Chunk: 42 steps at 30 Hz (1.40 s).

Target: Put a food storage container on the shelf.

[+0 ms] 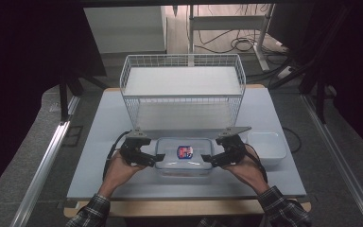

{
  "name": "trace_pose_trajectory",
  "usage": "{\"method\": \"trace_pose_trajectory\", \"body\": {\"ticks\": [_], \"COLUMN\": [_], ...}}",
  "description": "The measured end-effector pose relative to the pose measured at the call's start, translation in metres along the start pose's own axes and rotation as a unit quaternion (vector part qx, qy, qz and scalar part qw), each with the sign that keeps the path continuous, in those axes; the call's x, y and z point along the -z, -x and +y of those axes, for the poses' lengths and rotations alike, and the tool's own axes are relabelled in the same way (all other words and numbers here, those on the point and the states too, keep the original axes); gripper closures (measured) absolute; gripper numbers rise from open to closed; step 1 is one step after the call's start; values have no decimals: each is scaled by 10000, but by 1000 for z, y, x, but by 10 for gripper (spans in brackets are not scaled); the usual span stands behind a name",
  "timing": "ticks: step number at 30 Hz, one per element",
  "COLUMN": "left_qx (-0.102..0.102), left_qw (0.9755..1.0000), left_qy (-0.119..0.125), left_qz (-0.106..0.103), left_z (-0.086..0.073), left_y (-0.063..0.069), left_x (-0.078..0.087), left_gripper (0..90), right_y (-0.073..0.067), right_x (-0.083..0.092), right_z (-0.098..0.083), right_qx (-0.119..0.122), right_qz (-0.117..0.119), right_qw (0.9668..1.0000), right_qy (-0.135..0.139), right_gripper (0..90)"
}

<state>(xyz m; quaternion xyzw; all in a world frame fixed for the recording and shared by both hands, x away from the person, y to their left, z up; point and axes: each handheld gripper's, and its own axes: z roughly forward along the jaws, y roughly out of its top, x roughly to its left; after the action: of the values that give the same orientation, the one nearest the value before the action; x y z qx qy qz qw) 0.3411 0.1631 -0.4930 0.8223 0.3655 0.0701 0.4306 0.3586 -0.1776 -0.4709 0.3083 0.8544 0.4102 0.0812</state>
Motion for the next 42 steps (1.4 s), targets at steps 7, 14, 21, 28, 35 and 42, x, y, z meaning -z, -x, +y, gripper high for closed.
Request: {"method": "trace_pose_trajectory", "body": {"ticks": [7,14,21,28,35,42], "left_qx": [339,742,955,1146,1253,1427], "left_qw": [9981,9905,9872,9870,9884,9867], "left_qy": [-1,-276,-291,-52,213,396], "left_qz": [-517,-1123,-1243,-1125,-831,-663], "left_z": [-6,-12,-19,-30,-28,-25], "left_y": [-6,-6,-5,8,12,9], "left_x": [-12,-21,-6,13,18,15], "left_gripper": [55,26,173,344,449,470], "right_y": [4,12,11,9,-1,-3], "right_x": [-10,-17,-11,6,17,16], "right_z": [-6,-11,-18,-30,-28,-24], "right_qx": [-172,-801,-1229,-1616,-1537,-1385], "right_qz": [157,683,1087,1229,920,674], "right_qw": [9996,9941,9852,9789,9838,9880], "right_qy": [-174,-271,-490,-229,-100,70], "right_gripper": [42,52,165,386,471,489]}}
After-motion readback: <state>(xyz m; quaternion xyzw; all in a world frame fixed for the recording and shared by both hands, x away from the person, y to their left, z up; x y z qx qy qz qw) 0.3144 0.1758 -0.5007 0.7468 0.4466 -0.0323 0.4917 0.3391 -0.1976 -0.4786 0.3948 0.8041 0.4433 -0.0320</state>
